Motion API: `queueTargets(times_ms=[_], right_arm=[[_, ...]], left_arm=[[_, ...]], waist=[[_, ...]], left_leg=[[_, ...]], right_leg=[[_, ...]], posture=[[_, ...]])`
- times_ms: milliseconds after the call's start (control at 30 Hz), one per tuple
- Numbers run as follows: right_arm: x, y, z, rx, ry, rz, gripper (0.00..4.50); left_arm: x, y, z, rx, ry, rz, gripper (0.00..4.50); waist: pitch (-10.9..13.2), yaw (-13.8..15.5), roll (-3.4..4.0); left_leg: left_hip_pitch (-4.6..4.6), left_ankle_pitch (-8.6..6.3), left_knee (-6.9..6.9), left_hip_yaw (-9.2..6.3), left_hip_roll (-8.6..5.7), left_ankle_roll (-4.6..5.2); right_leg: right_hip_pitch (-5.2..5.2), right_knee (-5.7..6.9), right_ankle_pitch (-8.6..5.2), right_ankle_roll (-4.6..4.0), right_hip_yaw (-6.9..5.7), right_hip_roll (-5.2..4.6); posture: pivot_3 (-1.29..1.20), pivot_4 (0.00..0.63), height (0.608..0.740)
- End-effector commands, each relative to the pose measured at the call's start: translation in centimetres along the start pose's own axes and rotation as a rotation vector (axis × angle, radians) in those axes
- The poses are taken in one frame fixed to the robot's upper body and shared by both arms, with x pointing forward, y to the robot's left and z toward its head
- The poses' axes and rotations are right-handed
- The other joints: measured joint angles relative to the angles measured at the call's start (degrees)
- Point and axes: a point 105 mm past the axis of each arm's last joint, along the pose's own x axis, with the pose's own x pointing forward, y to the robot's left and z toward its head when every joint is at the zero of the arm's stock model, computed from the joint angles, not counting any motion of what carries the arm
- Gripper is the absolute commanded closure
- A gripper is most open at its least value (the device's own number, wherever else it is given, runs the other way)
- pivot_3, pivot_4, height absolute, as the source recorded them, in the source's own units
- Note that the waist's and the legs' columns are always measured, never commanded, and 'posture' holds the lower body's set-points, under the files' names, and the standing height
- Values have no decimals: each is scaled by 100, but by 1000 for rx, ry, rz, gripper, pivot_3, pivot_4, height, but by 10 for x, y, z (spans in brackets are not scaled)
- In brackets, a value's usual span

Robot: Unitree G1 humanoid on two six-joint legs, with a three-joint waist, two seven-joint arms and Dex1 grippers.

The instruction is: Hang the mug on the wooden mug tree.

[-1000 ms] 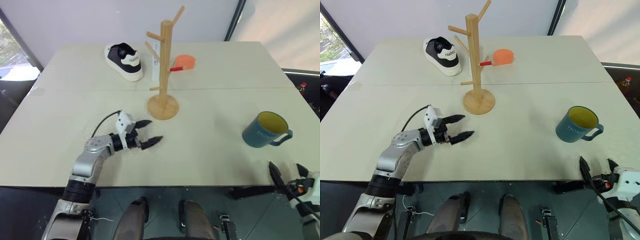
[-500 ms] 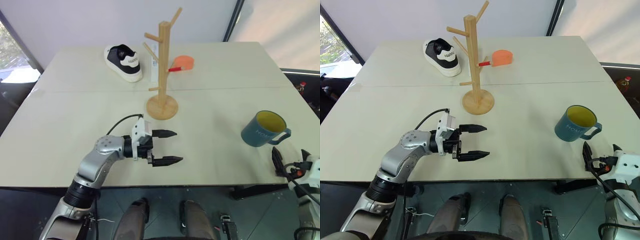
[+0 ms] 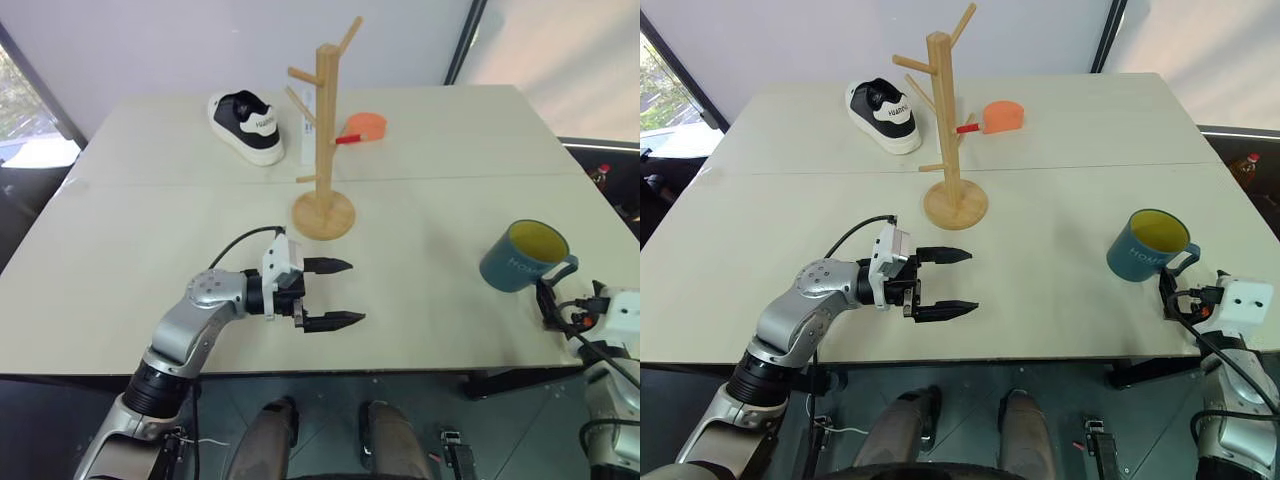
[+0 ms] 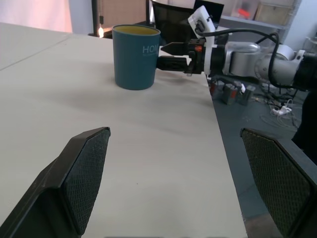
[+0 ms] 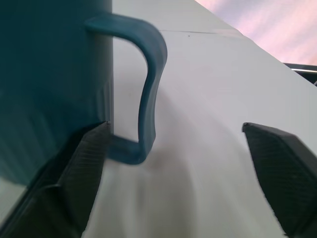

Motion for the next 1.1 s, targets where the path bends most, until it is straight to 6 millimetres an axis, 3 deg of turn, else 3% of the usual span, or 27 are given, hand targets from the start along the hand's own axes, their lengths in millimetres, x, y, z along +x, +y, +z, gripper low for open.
queueTargets(times_ms=[33, 167, 200, 333, 433, 567, 633, 767, 967, 1100], right_arm=[[5, 2, 11, -15, -32, 21, 1904], [8, 10, 15, -2, -43, 58, 4067], [8, 11, 16, -2, -45, 62, 4431], [8, 17, 26, -23, -73, 88, 4431], [8, 33, 43, -107, -102, 179, 4431], [4, 87, 89, -318, -195, 464, 4431], [-2, 120, 122, -385, -270, 617, 4431], [-8, 178, 172, -517, -359, 855, 4431], [23, 211, 203, -621, -371, 890, 4431], [44, 224, 207, -661, -375, 916, 4431]], left_arm=[[-1, -2, 9, 42, -19, 2, 0], [-4, 0, 9, 46, -16, 21, 0], [-4, 0, 8, 46, -17, 25, 0], [-7, 2, 7, 48, -12, 47, 0], [-14, 9, 5, 54, -3, 87, 0], [-32, 31, 6, 64, -4, 200, 0], [-43, 43, 8, 59, -20, 258, 0], [-63, 57, 23, 75, -73, 321, 0], [-82, 63, 47, 98, -143, 377, 0], [-88, 62, 54, 110, -156, 397, 0]], waist=[[0, 2, 0], [0, -4, 0], [0, -1, 0], [1, 8, 0], [2, -5, 2], [5, -49, 9], [7, -98, 5], [19, -154, -5], [25, -44, -30], [29, -15, -36]], left_leg=[[5, 0, 0, 0, 1, 0], [6, 0, 0, 0, 2, 0], [6, 0, 0, 0, 2, 0], [5, 0, -2, -1, 2, 0], [5, -1, -4, -1, 2, 0], [7, -1, -3, 2, 2, -1], [8, -1, -3, 0, 4, -2], [2, -1, -2, 0, 6, -2], [-45, -2, -11, -19, 2, -1], [-88, 0, -11, -4, -16, 1]], right_leg=[[4, -1, 0, 0, -1, 0], [8, -5, 0, 0, 1, 0], [8, -5, -1, 0, 1, -1], [7, -6, -1, 0, 1, -2], [5, -6, -1, 0, 1, -1], [5, -6, -1, 1, 3, -2], [5, -6, -1, 1, -2, 0], [1, -8, -1, 1, -3, -2], [-30, -20, 1, -4, -12, -8], [-81, -15, 17, 15, 3, -11]], posture=[[0, 150, 740], [0, 150, 740], [0, 150, 740], [0, 150, 740], [0, 150, 740], [0, 150, 740], [0, 150, 740], [0, 150, 740], [0, 150, 740], [0, 150, 740]])
